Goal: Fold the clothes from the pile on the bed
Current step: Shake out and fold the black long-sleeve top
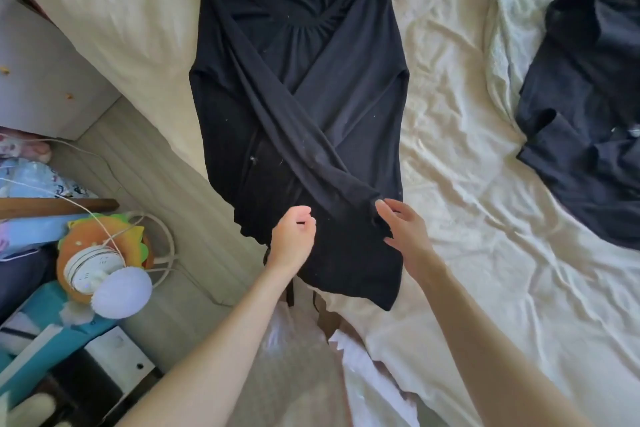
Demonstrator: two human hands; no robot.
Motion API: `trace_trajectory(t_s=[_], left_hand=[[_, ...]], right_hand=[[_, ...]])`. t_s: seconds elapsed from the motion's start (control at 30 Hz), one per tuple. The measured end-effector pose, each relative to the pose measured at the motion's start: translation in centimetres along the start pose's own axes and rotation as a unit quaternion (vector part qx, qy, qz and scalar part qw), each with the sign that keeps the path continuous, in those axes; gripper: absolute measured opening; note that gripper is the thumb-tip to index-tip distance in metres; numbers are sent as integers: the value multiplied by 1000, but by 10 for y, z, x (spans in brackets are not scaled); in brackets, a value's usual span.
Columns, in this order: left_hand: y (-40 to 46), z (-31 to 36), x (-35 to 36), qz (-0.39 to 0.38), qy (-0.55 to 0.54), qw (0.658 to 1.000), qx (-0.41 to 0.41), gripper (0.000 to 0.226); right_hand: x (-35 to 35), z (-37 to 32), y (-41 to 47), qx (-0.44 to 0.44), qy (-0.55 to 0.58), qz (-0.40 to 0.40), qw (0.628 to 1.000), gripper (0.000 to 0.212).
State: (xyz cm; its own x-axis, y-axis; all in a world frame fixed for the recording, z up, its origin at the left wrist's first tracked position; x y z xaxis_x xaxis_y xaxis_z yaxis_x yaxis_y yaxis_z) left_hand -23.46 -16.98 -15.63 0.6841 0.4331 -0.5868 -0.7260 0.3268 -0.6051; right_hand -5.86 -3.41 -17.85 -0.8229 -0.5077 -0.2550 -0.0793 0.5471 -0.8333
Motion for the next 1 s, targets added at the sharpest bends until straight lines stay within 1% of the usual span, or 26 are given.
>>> trace_trajectory(t_s=[0.03, 0.1, 0.13, 0.17, 0.2, 0.23, 0.3, 0.33, 0.37, 0.4, 0.43, 0.47, 0.53, 0.57, 0.63, 0.7, 0.77, 0.83, 0.9, 0.93, 1.0], left_hand=[[10, -1, 2, -5, -21, 999, -29, 32], [25, 3, 9, -8, -123, 988, -97, 32], [30, 7, 14, -10, -184, 974, -132, 24], [33, 11, 18, -9, -233, 958, -164, 16], [35, 12, 21, -7, -270, 943, -194, 14], [35, 13, 23, -3, -301, 926, -226, 13], [33, 11, 23, 11, -342, 900, -272, 13], [31, 11, 21, 14, -351, 894, -279, 12], [28, 11, 18, 13, -359, 891, -279, 9], [24, 10, 14, 10, -372, 886, -276, 6], [20, 8, 9, 5, -391, 879, -272, 4], [14, 4, 5, -1, -410, 872, -269, 3], [3, -9, -2, -15, -429, 863, -266, 3], [-2, -16, -3, -24, -424, 865, -266, 4], [-8, -29, -3, -48, -399, 876, -266, 7], [-9, -39, -2, -75, -355, 893, -265, 17], [-6, -46, -6, -89, -298, 913, -264, 28], [2, -50, -17, -89, -263, 924, -263, 32], [14, -50, -32, -79, -249, 931, -254, 34], [21, -48, -41, -72, -248, 934, -249, 34], [35, -43, -60, -55, -263, 933, -239, 33]], right_hand=[[1, -4, 2, -24, -42, 12, 999, 58], [5, -11, 5, -60, -100, 32, 993, 82], [7, -13, 5, -71, -113, 40, 990, 90], [7, -15, 7, -80, -131, 50, 987, 94], [6, -16, 9, -90, -158, 59, 982, 90], [6, -18, 11, -104, -189, 68, 974, 78], [3, -23, 13, -124, -227, 87, 962, 38], [-2, -23, 14, -115, -209, 95, 967, 20], [-8, -19, 14, -86, -153, 93, 980, 10], [-13, -12, 13, -45, -69, 76, 994, 7], [-16, -6, 10, -4, 17, 46, 999, 8], [-16, -1, 4, 26, 83, 7, 996, 9], [-19, 11, -9, 65, 141, -50, 987, 9], [-21, 21, -14, 79, 144, -58, 985, 9], [-27, 38, -20, 96, 99, -36, 990, 9], [-32, 51, -20, 105, 16, 10, 994, 9], [-33, 50, -20, 92, -77, 36, 992, 7], [-32, 31, -15, 28, -197, 58, 978, 11], [-26, 2, -12, -50, -302, 88, 948, 24], [-20, -14, -12, -80, -331, 101, 935, 28], [-2, -46, -10, -126, -351, 107, 922, 28]])
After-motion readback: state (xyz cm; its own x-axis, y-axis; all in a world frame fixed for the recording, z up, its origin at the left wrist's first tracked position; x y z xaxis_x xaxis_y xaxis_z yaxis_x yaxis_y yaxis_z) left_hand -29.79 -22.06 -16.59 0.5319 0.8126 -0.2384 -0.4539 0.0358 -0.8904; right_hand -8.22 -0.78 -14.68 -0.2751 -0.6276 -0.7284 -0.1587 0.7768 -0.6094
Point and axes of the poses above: each hand's wrist, its own y-axis towards the middle knuckle, its own x-axis out of the palm, z = x × y, the point moved 10 cm from there along y, towards the middle knuckle, and after that the axes turned 8 degrees about z, right-handed, at the moved point
